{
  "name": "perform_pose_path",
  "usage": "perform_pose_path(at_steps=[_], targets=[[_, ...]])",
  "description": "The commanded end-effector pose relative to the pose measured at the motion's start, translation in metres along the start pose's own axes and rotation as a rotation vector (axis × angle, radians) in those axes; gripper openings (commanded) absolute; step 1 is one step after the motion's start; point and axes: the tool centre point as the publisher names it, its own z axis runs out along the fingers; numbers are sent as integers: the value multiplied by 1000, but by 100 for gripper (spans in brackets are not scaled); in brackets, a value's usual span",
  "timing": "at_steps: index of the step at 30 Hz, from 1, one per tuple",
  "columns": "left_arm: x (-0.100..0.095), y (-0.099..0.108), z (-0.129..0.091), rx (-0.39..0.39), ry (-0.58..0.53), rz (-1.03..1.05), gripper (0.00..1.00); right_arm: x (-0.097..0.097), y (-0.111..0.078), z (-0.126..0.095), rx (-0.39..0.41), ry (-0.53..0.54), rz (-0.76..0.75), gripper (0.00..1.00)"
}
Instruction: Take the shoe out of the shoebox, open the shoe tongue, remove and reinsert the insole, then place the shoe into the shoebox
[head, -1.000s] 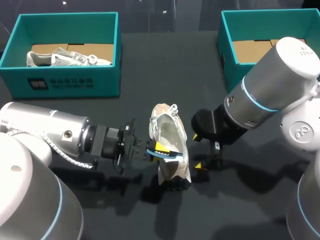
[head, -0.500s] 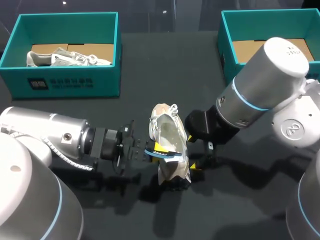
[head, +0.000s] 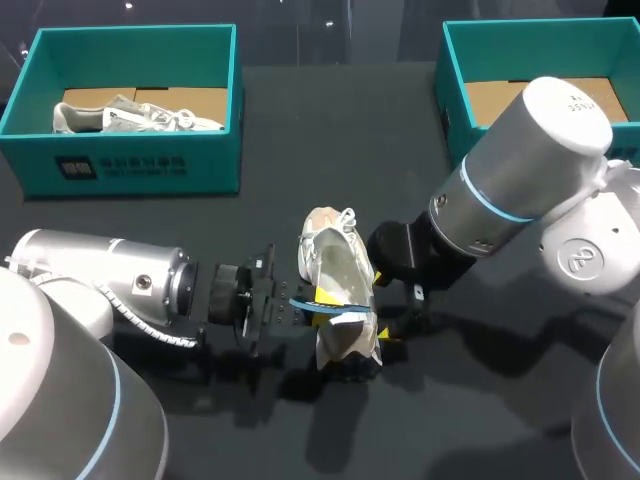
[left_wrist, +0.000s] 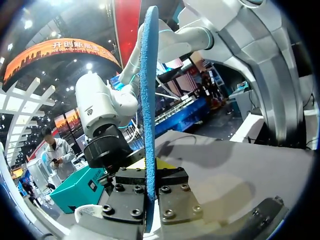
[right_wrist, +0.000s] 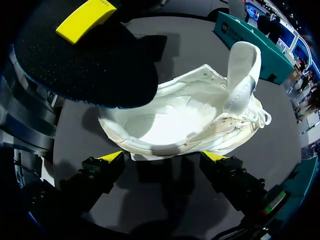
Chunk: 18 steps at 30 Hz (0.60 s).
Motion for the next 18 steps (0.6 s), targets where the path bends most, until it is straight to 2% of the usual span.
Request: perform_pose_path(at_steps=[1, 10, 18], targets=[[0, 5, 8, 6, -4, 1, 0, 1, 0, 1, 0, -2, 0, 100], [-5, 13, 15, 11, -27, -19, 0, 1, 0, 1, 0, -2, 0, 100], [-12, 21, 16, 66, -81, -107, 0, 1, 0, 1, 0, -2, 0, 100]])
